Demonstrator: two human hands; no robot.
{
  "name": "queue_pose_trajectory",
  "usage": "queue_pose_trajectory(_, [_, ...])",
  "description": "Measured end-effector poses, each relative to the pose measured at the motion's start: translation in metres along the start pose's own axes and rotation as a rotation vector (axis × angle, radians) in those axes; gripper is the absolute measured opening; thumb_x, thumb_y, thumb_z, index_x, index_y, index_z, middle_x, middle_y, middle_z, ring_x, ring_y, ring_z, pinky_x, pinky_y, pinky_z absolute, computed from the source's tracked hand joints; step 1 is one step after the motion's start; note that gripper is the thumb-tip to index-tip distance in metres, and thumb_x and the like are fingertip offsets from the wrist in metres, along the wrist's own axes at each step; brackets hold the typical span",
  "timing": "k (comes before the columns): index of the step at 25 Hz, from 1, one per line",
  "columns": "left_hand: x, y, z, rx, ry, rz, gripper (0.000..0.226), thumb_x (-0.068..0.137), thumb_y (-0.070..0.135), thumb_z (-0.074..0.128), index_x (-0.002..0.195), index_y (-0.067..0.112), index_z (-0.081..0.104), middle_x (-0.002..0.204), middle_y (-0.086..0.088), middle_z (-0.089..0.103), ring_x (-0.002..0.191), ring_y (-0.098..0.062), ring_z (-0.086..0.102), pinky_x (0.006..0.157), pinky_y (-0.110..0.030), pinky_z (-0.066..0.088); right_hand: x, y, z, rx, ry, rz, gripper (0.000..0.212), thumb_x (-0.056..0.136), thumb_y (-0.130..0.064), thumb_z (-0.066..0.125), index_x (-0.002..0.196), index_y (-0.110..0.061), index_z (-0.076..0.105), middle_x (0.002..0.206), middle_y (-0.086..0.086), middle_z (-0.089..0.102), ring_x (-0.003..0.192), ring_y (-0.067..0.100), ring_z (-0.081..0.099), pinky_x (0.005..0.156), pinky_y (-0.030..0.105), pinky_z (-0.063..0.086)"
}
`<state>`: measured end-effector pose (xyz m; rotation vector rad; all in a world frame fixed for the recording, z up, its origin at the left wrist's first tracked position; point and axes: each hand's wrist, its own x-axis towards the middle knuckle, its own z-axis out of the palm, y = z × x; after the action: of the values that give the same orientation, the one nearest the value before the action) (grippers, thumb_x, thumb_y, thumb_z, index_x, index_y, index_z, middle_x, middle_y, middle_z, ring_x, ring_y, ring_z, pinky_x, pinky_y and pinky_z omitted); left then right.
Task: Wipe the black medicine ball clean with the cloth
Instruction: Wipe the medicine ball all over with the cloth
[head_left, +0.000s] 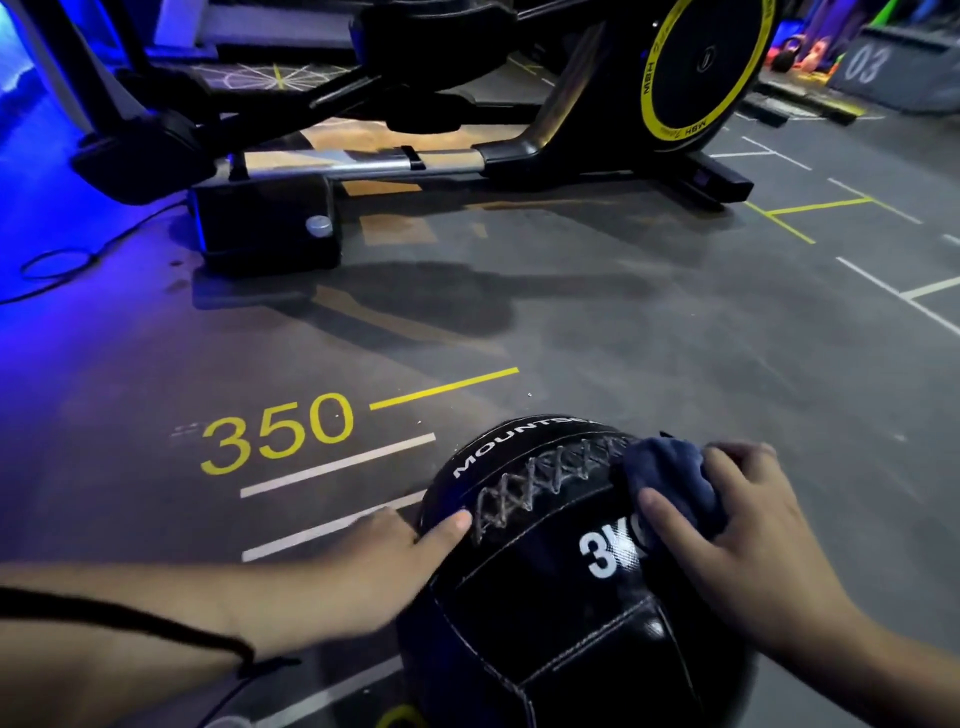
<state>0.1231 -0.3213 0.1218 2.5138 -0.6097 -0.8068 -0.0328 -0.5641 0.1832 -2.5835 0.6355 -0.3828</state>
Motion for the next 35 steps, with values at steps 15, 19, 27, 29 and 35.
queue_pose_trajectory(15, [0.021,-0.005,-0.001,0.029,0.152,0.154,0.041,0.1,0.035,0.041,0.068,0.012,0.051,0.116,0.007,0.044,0.087,-0.018,0.056,0.088,-0.03,0.043,0.122,0.005,-0.025,0.004,-0.618,0.317,0.02,0.07,-0.024,0.073,0.084,-0.011,0.068,0.08,0.006,0.073,0.071,0.02,0.069,0.058,0.026,0.054])
queue_pose_trajectory(19, [0.021,-0.006,-0.006,0.082,0.19,0.259,0.042,0.101,0.031,0.039,0.071,0.008,0.056,0.122,0.007,0.037,0.09,-0.012,0.046,0.089,-0.017,0.031,0.117,-0.006,-0.029,-0.279,-0.642,0.229,0.026,0.073,-0.035,0.069,0.071,-0.01,0.064,0.071,0.003,0.067,0.068,0.019,0.064,0.056,0.026,0.046])
queue_pose_trajectory(27, [0.041,0.019,-0.039,0.133,0.447,0.473,0.015,0.096,0.026,0.04,0.093,0.02,0.054,0.113,-0.001,0.052,0.101,-0.019,0.048,0.09,-0.034,0.04,0.087,0.002,-0.039,0.135,-0.459,0.332,0.05,0.055,-0.041,0.077,0.083,-0.001,0.068,0.082,0.016,0.074,0.08,0.03,0.072,0.075,0.043,0.056])
queue_pose_trajectory(29, [0.04,0.048,-0.048,0.128,0.475,0.596,0.028,0.093,0.033,0.037,0.091,0.016,0.058,0.109,0.0,0.055,0.098,-0.019,0.05,0.086,-0.039,0.045,0.097,-0.006,-0.046,0.373,-0.34,0.347,0.041,0.057,-0.033,0.08,0.081,-0.002,0.07,0.071,0.009,0.075,0.075,0.023,0.074,0.069,0.037,0.059])
queue_pose_trajectory(35, [-0.014,0.048,-0.019,0.358,0.469,0.979,0.039,0.095,0.038,0.049,0.067,0.016,0.064,0.116,-0.002,0.055,0.101,-0.021,0.053,0.081,-0.043,0.048,0.087,-0.033,-0.021,0.327,-0.266,0.167,0.033,0.068,-0.026,0.081,0.094,-0.021,0.061,0.083,-0.001,0.071,0.074,0.009,0.064,0.069,0.025,0.053])
